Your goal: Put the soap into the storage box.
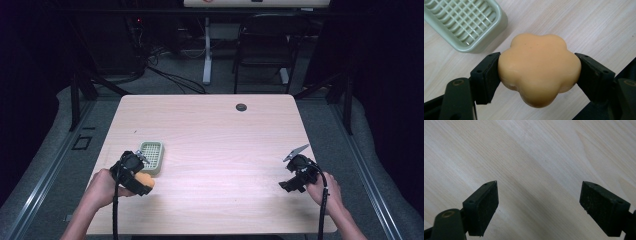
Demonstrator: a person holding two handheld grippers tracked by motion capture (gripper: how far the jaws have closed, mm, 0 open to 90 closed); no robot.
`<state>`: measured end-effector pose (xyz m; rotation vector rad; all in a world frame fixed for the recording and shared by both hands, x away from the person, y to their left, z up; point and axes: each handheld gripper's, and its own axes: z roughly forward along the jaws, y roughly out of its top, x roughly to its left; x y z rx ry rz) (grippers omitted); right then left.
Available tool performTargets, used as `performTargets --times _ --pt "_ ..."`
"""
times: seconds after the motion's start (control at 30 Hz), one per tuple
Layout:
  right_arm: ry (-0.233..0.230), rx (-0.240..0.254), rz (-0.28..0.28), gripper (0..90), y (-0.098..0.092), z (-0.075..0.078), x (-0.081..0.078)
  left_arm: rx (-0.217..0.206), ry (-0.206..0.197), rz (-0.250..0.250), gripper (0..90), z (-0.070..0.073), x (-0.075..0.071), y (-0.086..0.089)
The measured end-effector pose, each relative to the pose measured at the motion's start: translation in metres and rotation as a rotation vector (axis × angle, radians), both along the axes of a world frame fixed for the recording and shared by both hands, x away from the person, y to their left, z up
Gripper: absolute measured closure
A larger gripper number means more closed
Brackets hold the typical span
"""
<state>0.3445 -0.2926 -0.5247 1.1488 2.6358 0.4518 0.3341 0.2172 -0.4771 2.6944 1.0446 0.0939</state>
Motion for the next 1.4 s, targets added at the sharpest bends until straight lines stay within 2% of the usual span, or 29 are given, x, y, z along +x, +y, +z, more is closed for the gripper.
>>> performTargets --times 0.4,0.5,0.53,0.57,0.6,0.63,0.8,1.3,1.33,1.4 --pt "-0.001 0.01 -0.004 15.2 0.0 0.0 0.0 0.007 -0.008 0.0 25.1 0.011 0.014 0.0" --pt "0.004 -0.001 0.002 15.2 0.0 0.0 0.0 0.004 -0.015 0.004 25.1 0.012 0.017 0.0" --pt "-0.006 0.016 -0.008 15.3 0.0 -0.001 0.0 0.005 -0.012 0.002 25.2 0.013 0.018 0.0" --pt "-0.002 0.0 0.001 15.2 0.0 0.001 0.0 0.001 -0.014 0.005 25.1 0.013 0.019 0.001" --pt "-0.015 0.029 -0.018 15.2 0.001 -0.002 -0.001 0.003 -0.012 0.005 25.1 0.013 0.021 0.001" --pt "0.003 0.008 -0.001 15.2 0.0 0.0 0.0 0.003 -0.012 0.005 25.1 0.013 0.021 0.001" --pt "0.004 -0.003 0.003 15.3 0.0 0.0 0.0 0.004 -0.015 0.01 25.1 0.014 0.027 0.001" --pt "0.003 0.008 -0.004 15.2 0.0 -0.001 0.0 0.004 -0.03 0.016 25.2 0.019 0.042 0.002" --pt "-0.004 0.021 -0.014 15.2 0.001 -0.002 0.0 0.004 -0.033 0.016 25.2 0.019 0.043 0.001" --pt "0.008 0.005 0.003 15.2 0.0 0.0 0.0 0.004 -0.032 0.016 25.1 0.019 0.044 0.001"
